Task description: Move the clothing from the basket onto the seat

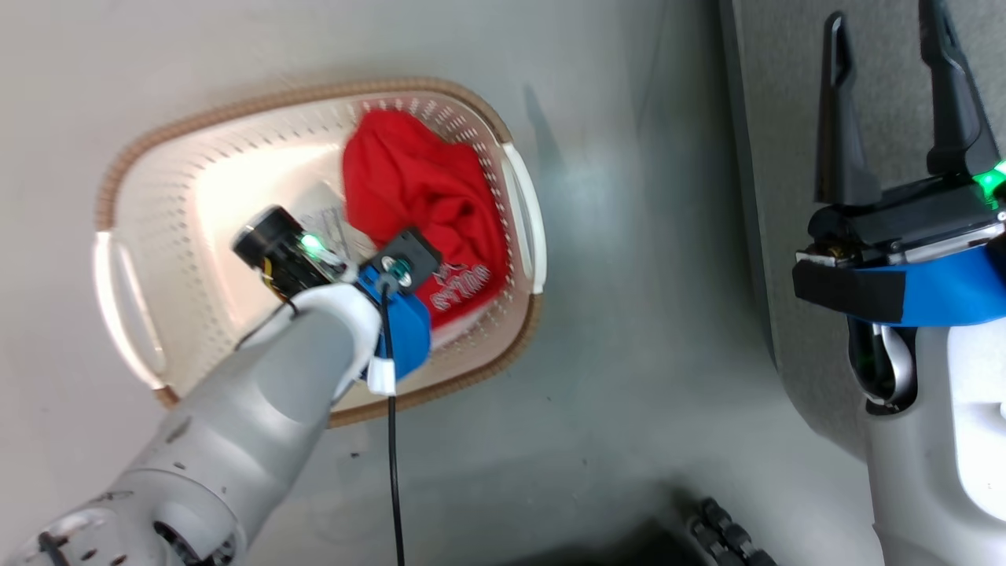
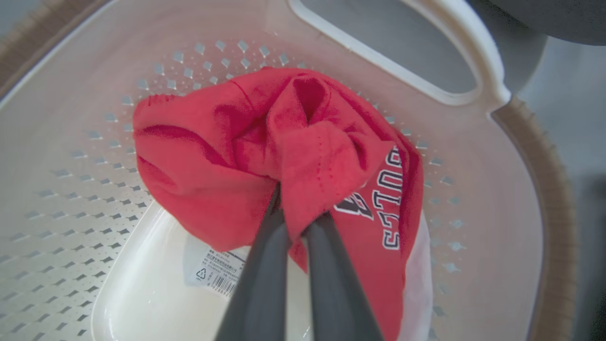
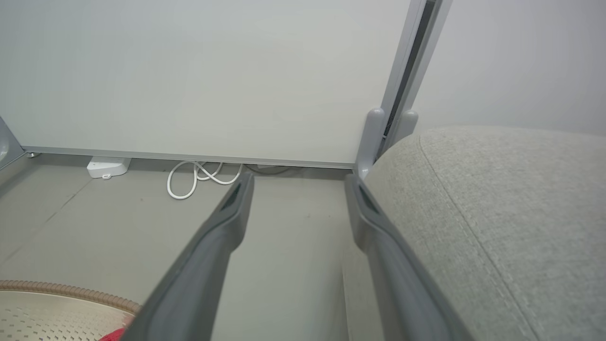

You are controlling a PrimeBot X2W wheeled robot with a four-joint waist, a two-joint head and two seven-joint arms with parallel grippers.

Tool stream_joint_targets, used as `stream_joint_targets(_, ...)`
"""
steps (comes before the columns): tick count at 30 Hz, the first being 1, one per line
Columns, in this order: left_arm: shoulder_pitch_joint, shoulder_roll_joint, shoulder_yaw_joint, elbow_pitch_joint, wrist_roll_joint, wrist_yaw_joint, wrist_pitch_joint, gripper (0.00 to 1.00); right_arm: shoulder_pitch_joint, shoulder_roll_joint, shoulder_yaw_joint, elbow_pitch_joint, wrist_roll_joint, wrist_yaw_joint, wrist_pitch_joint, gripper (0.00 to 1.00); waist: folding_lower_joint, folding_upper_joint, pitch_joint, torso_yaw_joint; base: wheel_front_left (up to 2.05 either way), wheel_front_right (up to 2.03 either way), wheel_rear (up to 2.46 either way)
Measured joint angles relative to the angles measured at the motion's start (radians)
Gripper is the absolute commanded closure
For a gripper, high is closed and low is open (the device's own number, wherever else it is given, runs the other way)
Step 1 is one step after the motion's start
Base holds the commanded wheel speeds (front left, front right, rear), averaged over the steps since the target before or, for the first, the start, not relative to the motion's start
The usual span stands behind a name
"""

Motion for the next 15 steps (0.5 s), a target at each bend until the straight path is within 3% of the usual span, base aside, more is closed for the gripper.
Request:
stream_joint_targets(10,0.049,-0.038,0.005,-0.077,-0.061,0.000,-0.051,1.00,0.067,-0.023,-0.014,0.047,-0.008,0.000,0.000,0.00,0.0000,0.0000,-0.176,0.063,0.00,0.00,0.00)
stream_joint_targets(15,0.085,-0.035,0.100,-0.185,-0.050,0.003,-0.054,1.00,0.113,-0.030,-0.025,0.066,-0.012,0.000,0.000,0.00,-0.0001,0.0000,-0.271,0.099,0.00,0.00,0.00)
